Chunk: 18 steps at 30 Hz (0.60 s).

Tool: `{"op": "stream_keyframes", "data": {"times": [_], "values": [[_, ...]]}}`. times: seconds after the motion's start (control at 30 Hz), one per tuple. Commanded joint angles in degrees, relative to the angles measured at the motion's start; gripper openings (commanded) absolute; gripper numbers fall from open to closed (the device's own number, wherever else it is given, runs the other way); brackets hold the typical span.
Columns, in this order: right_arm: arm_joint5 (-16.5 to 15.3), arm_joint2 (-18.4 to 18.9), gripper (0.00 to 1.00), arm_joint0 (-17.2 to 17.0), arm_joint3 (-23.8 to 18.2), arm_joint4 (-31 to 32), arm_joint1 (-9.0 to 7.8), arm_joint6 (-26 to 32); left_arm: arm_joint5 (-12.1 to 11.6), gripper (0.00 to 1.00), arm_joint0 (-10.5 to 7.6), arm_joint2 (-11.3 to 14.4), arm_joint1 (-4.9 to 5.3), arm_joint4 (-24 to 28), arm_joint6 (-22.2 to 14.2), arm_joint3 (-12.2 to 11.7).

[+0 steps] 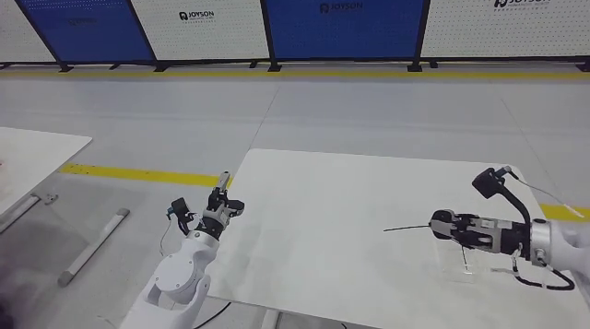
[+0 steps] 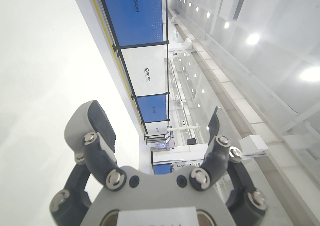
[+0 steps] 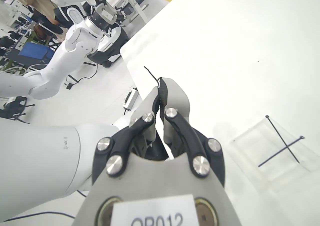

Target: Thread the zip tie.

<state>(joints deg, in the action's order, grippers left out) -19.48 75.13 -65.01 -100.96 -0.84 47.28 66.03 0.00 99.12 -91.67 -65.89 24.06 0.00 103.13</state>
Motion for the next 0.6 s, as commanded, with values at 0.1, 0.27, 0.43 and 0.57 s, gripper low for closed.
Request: {"op": "stream_keyframes", "data": {"times": [0.1, 0.27, 0.43, 0.57], "values": [[0.0, 0.0, 0.00, 0.0, -0.1, 0.0, 0.01, -0.1, 0.0, 1.00, 0.00, 0.0, 0.00, 0.0, 0.0, 0.0], [0.0, 0.0, 0.00, 0.0, -0.1, 0.0, 0.01, -0.1, 0.0, 1.00, 0.00, 0.0, 0.00, 0.0, 0.0, 0.0], [0.0, -0.4, 0.00, -0.1, -1.9, 4.0, -0.03, -1.4, 0.0, 1.00, 0.00, 0.0, 0.00, 0.0, 0.0, 0.0], [0.0, -0.9, 0.00, 0.7, -5.3, 10.3, -0.29, -2.2, 0.0, 1.00, 0.00, 0.0, 0.00, 0.0, 0.0, 0.0]]}}
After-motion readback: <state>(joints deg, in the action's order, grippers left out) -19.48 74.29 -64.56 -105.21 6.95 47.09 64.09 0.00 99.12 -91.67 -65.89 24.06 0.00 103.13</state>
